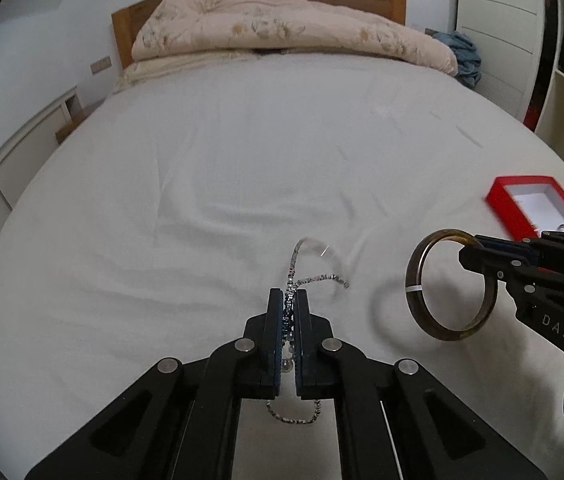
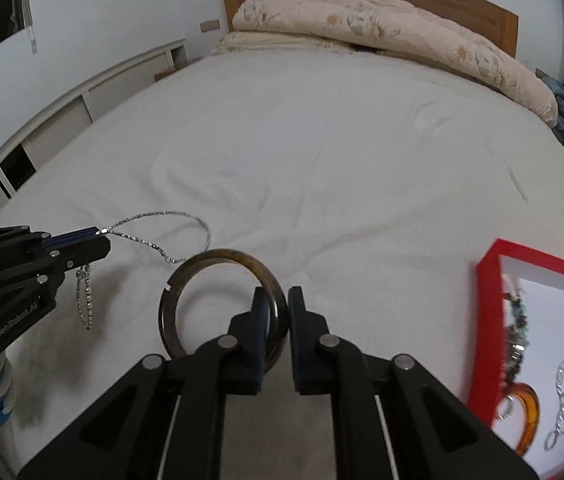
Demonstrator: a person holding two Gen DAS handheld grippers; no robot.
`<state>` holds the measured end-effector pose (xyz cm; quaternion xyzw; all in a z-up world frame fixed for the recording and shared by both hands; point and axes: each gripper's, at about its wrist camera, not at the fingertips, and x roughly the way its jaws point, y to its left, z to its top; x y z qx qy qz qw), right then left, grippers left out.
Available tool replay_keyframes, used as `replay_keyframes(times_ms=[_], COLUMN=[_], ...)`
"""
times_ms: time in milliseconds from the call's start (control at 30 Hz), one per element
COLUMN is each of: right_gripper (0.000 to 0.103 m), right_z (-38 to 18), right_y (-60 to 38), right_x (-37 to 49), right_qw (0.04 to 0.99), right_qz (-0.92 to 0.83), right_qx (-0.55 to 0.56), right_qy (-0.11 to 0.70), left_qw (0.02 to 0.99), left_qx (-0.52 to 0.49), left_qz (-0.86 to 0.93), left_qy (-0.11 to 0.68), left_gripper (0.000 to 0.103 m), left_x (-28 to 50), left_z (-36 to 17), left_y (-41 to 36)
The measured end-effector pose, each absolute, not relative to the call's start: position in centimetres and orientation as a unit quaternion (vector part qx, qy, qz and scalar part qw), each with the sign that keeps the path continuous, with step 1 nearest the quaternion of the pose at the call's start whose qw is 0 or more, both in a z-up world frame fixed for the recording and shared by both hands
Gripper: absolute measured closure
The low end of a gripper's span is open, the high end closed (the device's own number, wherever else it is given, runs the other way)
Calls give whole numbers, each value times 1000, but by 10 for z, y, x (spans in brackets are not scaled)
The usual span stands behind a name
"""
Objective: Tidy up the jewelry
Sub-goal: 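Carry the necklace and tortoiseshell bangle into the red box and release both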
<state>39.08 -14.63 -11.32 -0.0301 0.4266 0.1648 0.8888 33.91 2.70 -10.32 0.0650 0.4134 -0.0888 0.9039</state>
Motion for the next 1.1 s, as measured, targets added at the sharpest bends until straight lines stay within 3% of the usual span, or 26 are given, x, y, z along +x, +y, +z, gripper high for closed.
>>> replay_keyframes(times_ms=[633,1100], right_gripper=[94,94], right_z=[20,52], right_y=[-219,-333], right_x=[287,273], right_qw=[929,945], right_qz=[128,45], right_qx=[-4,-3], right_qy=[347,325], left_qw=[925,921], left_qx=[96,106], left_qz=[-128,-199], left_qy=[345,319], left_gripper=[99,98], left_x=[243,261], left_z=[16,44], left_y=[-37,-155])
